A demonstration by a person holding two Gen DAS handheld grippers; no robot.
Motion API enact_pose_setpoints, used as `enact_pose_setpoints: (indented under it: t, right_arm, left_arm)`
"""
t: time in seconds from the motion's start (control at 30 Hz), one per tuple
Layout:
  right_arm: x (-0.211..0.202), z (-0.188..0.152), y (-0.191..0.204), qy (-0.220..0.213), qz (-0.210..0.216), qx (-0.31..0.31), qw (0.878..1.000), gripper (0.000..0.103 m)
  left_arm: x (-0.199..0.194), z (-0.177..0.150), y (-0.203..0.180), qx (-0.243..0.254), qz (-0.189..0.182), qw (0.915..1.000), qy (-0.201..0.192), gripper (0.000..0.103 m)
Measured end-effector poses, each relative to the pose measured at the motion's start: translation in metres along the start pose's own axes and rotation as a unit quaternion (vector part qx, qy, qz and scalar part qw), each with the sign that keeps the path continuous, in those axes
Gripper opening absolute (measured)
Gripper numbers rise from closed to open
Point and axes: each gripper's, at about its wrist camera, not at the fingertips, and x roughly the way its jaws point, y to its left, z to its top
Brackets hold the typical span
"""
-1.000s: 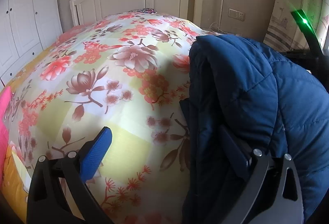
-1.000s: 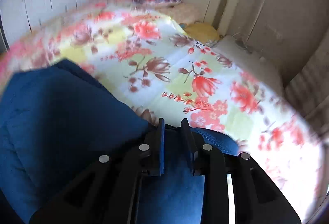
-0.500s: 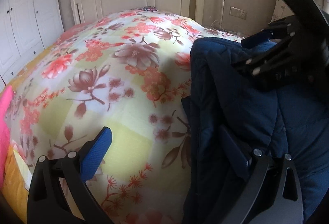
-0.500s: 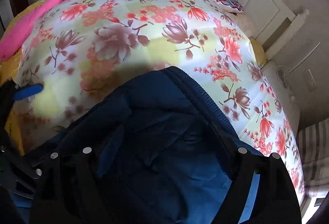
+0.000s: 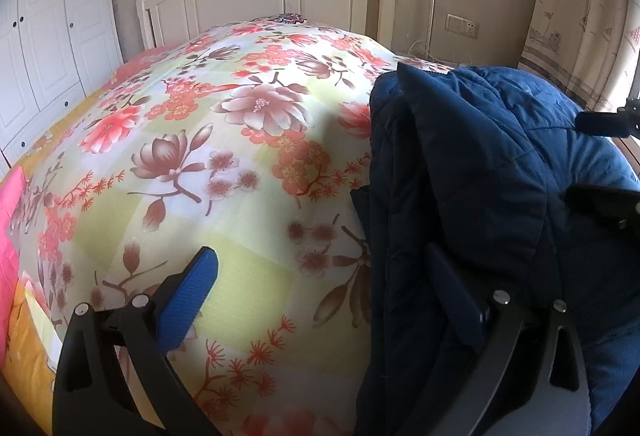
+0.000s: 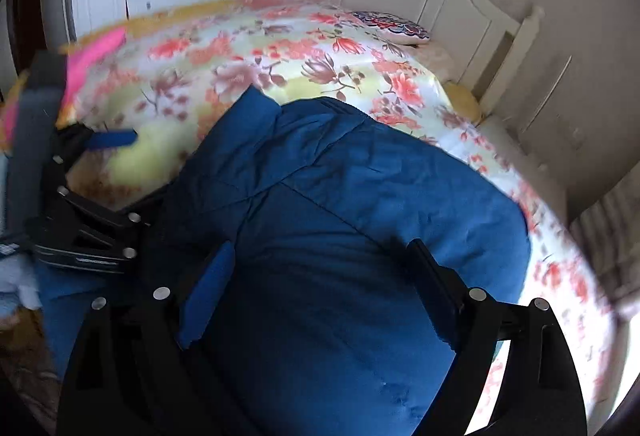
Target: Fold large clothes
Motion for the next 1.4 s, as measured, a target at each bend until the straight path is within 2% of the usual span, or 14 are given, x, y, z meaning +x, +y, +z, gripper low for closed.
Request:
enact_pose_setpoints:
  t: [0.23,0.33,0.47,0.53,0.57,0.67,0.73,0.8,0.87,0.93,1.03,1.17,1.27,1.4]
  right_arm:
    - [-0.066,-0.047,-0.025,-0.064,0.043,0.087,0.993,0.082]
    - [-0.083,-0.084,-0.056,-0.079,0.073,0.176,0.979,0.088]
    - [-0.070,-0.123,-0.078,-0.063,0.128,0.256,0.956,0.090]
    - [-0.054,-0.133,-0.079,-0.048,0.163,0.283,0.944,0.091]
    - [-0.048,-0.137,-0.078,-0.047,0.184,0.293,0.937,0.093]
    - [-0.023,-0.145,-0.075,-0.043,0.238,0.328,0.913,0.099]
    - [-0.011,-0.151,-0.075,-0.036,0.266,0.350,0.897,0.099]
    - [-0.005,-0.155,-0.073,-0.032,0.286,0.360,0.887,0.099]
    - [-0.006,-0.154,-0.067,-0.047,0.285,0.353,0.890,0.098]
    - [-0.008,-0.152,-0.064,-0.069,0.281,0.349,0.891,0.091]
    - [-0.018,-0.152,-0.055,-0.112,0.253,0.324,0.905,0.079]
    - [-0.045,-0.144,-0.049,-0.162,0.188,0.280,0.927,0.068]
    - [-0.068,-0.140,-0.072,-0.202,0.147,0.273,0.929,0.067]
    - [-0.080,-0.144,-0.129,-0.211,0.096,0.284,0.930,0.067]
  left_arm:
    - [-0.007,0.008,0.002,0.011,0.002,0.9997,0.021,0.101]
    - [-0.022,0.019,0.015,-0.015,-0.041,0.9987,0.026,0.100]
    - [-0.041,0.038,0.025,-0.057,-0.160,0.9850,0.029,0.101]
    - [-0.038,0.040,0.008,-0.016,-0.152,0.9872,0.045,0.101]
    - [-0.023,0.034,-0.005,0.012,-0.142,0.9859,0.087,0.101]
    - [0.006,0.020,0.001,-0.035,-0.199,0.9694,0.139,0.101]
    - [0.019,0.011,0.015,-0.086,-0.248,0.9491,0.175,0.101]
    - [0.015,0.006,0.015,-0.082,-0.257,0.9484,0.167,0.101]
    - [0.011,0.003,0.007,-0.074,-0.266,0.9462,0.168,0.094]
    - [0.017,0.001,0.007,-0.101,-0.330,0.9205,0.184,0.076]
    - [0.022,0.000,0.014,-0.126,-0.377,0.9031,0.162,0.059]
    - [0.008,0.003,0.002,-0.126,-0.386,0.9076,0.107,0.044]
    - [0.009,0.017,-0.027,-0.130,-0.406,0.9012,0.079,0.043]
    - [0.019,0.057,-0.088,-0.101,-0.411,0.9044,0.053,0.043]
